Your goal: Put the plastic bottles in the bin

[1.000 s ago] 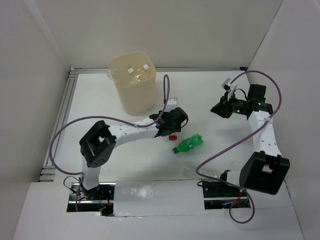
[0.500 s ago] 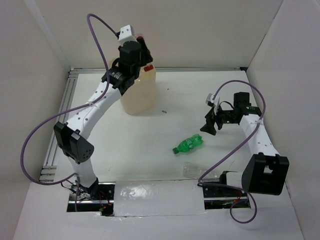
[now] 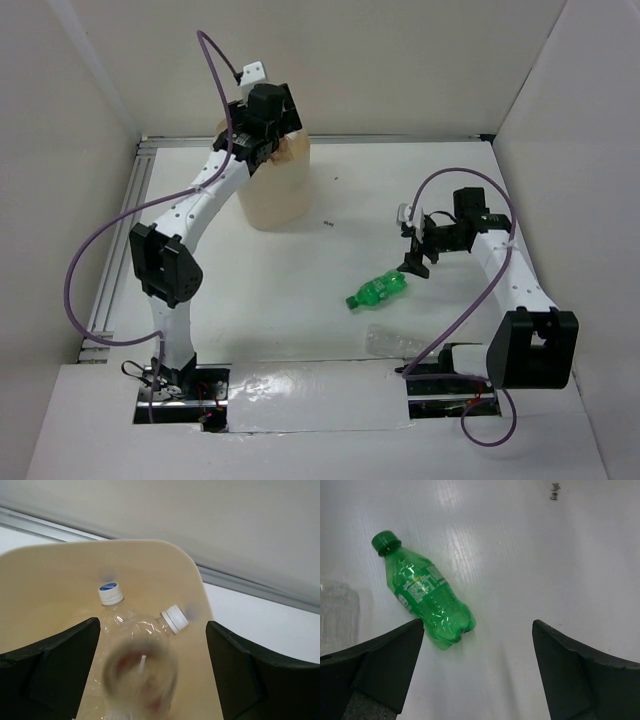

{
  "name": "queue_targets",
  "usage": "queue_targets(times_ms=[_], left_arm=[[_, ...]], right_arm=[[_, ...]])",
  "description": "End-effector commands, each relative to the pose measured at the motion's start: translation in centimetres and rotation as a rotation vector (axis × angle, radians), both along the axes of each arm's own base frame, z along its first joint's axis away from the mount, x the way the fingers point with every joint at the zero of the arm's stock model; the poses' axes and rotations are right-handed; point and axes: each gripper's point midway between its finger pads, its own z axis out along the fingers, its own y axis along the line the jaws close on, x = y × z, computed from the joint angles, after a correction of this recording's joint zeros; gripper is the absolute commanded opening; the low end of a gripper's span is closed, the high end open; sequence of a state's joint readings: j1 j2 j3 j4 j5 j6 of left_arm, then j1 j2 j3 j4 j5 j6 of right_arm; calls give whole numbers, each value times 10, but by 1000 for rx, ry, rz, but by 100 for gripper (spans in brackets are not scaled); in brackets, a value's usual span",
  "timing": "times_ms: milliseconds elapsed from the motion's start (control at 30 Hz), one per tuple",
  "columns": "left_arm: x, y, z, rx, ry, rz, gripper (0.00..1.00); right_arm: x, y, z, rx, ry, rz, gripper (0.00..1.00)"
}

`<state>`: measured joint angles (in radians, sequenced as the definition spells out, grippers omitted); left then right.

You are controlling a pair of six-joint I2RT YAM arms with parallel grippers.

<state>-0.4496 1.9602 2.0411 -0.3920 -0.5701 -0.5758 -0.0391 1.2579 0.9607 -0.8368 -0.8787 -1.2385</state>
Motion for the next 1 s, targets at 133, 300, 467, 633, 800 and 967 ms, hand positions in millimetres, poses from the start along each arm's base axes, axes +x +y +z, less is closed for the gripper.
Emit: queue_targets(times_ms=[133,300,467,633,800,967], left_arm=[[-30,-22,109,-36,-224,-143,100],[-106,-97,105,83,-207,-416,100],[-197,-87,28,77,-56,-565,99],[-294,-42,-61,-43,44,-617,94],[-356,-34,-113,-171,104,-718,81],[-402,-54,-156,-213,194,-827,81]], right_arm=[[-41,9,-52,-150,-49,424,96],[-46,26,-77,-230,-45,574,96],[-42,41,-103,-306,-40,617,93],[-48,34,-124,-362,13,608,62],[-33,45,-100,-328,21,551,27],[52,87,36,-104,-93,303,24]])
